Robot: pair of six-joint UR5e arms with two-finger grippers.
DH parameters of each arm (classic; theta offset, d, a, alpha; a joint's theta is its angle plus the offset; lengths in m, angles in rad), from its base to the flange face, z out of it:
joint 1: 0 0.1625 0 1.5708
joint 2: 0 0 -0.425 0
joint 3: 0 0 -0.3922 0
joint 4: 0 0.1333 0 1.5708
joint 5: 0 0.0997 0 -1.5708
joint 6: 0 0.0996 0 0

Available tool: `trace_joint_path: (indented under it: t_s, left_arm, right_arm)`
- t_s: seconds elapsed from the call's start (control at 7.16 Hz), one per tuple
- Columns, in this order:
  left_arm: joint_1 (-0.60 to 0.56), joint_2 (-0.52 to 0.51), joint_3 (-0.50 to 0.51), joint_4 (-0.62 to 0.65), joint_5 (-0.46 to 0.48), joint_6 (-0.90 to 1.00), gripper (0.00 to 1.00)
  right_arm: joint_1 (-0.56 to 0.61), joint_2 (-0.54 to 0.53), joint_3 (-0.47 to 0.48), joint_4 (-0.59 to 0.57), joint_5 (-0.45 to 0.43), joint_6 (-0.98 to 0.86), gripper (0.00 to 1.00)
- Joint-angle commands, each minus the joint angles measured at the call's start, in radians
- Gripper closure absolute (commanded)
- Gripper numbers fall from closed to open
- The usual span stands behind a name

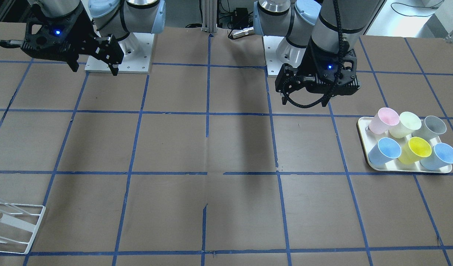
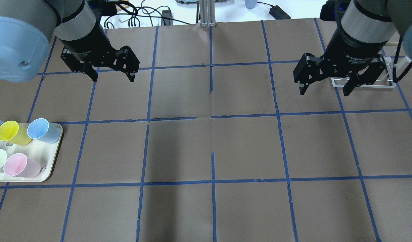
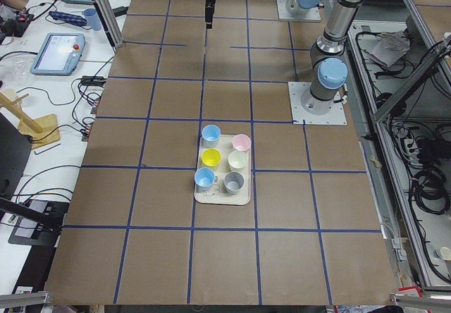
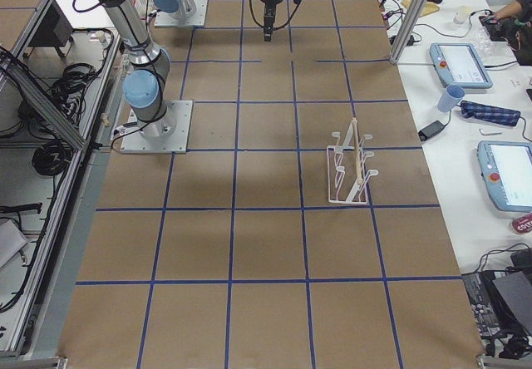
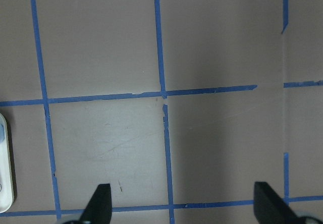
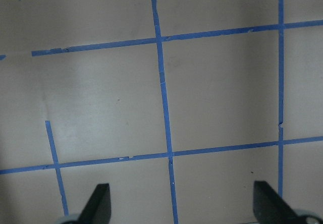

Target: Transfer IKEA cup to right arm and place on rack

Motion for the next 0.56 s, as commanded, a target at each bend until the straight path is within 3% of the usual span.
trace_joint_path:
  t_s: [0.0, 0.42]
  left_arm:
    - [0.003, 0.000, 0.000, 0.001, 0.000, 0.000, 0.00]
    - [0.008, 0.003, -0.002, -0.001, -0.001, 0.000, 0.00]
  right_arm:
    - [0.002, 0.002, 0.003, -0.001, 0.000, 0.001, 0.00]
    - [0.001, 0.000, 0.002, 0.001, -0.005, 0.001, 0.00]
